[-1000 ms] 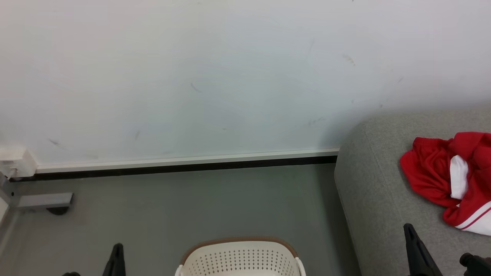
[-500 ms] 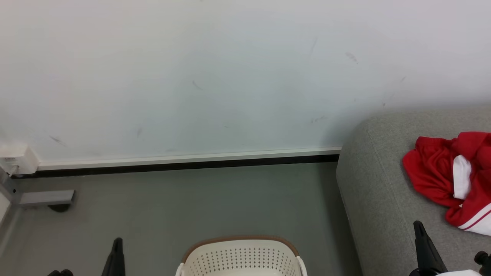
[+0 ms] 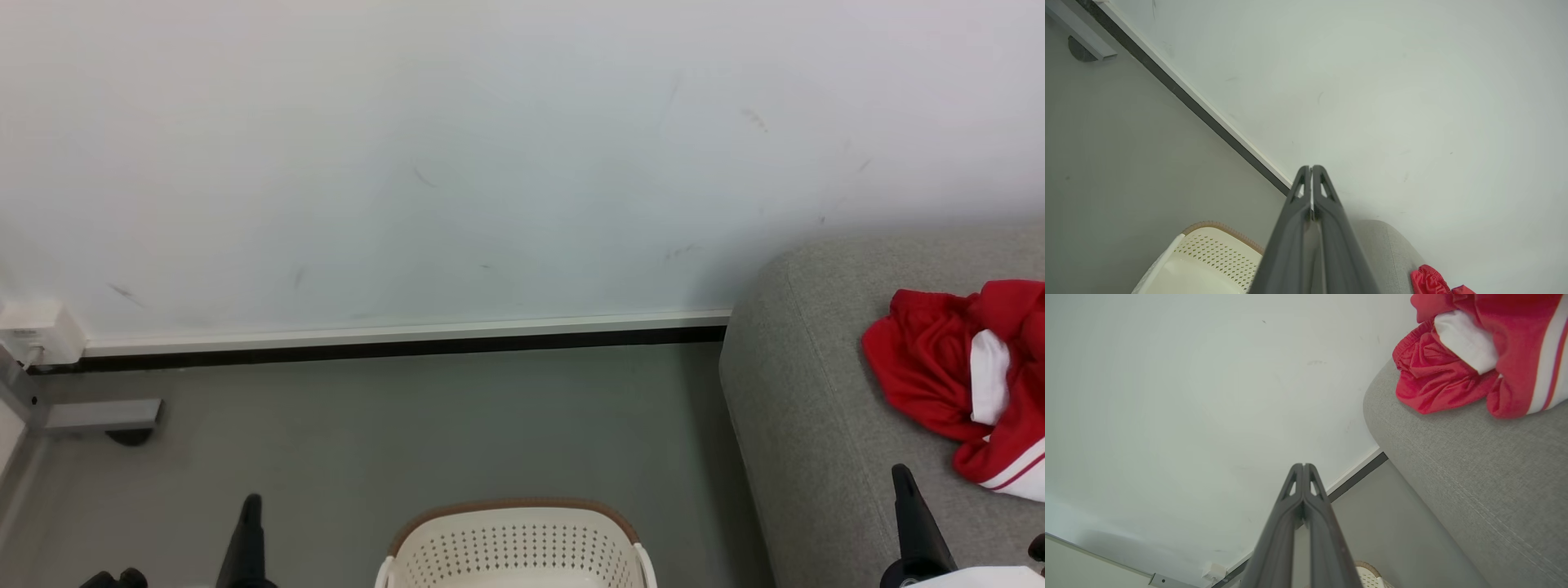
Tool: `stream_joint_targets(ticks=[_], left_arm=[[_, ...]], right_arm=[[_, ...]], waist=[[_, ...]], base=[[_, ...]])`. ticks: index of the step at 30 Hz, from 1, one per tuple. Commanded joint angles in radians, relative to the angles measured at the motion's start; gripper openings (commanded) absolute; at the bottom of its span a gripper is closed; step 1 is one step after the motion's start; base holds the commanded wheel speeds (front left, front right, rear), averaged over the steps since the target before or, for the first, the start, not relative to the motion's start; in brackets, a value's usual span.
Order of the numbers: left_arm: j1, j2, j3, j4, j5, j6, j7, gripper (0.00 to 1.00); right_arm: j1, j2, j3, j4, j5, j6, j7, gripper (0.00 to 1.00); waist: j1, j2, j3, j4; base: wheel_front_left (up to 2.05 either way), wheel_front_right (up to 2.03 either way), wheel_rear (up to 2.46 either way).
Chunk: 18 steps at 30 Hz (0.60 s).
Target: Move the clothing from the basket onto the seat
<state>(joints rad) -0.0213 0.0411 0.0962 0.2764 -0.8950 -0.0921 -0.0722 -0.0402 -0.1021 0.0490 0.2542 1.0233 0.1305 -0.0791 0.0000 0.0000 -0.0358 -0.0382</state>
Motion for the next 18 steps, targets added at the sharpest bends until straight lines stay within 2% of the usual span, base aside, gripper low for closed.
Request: stream_joint_targets(ticks=[1,18], left_arm=[[-0.026,0.007,0.005,-0.016,-0.032,-0.007,0.007,0.00],[-0.045,0.009,0.009,-0.021,-0.226,-0.016,0.058,0.00]], right_arm=[[-0.031,-0.005,-0.013,-0.014,0.031,0.000,0.009,0.00],[-0.043,0.010,-0.054,-0.015,0.189,0.000,0.059,0.00]], waist=[[0.0000,0.0000,0.001,0.001],[0.0000,0.0000,0.009,0.009]], base=[[0.00,0.00,0.00],[0.00,0.00,0.00]])
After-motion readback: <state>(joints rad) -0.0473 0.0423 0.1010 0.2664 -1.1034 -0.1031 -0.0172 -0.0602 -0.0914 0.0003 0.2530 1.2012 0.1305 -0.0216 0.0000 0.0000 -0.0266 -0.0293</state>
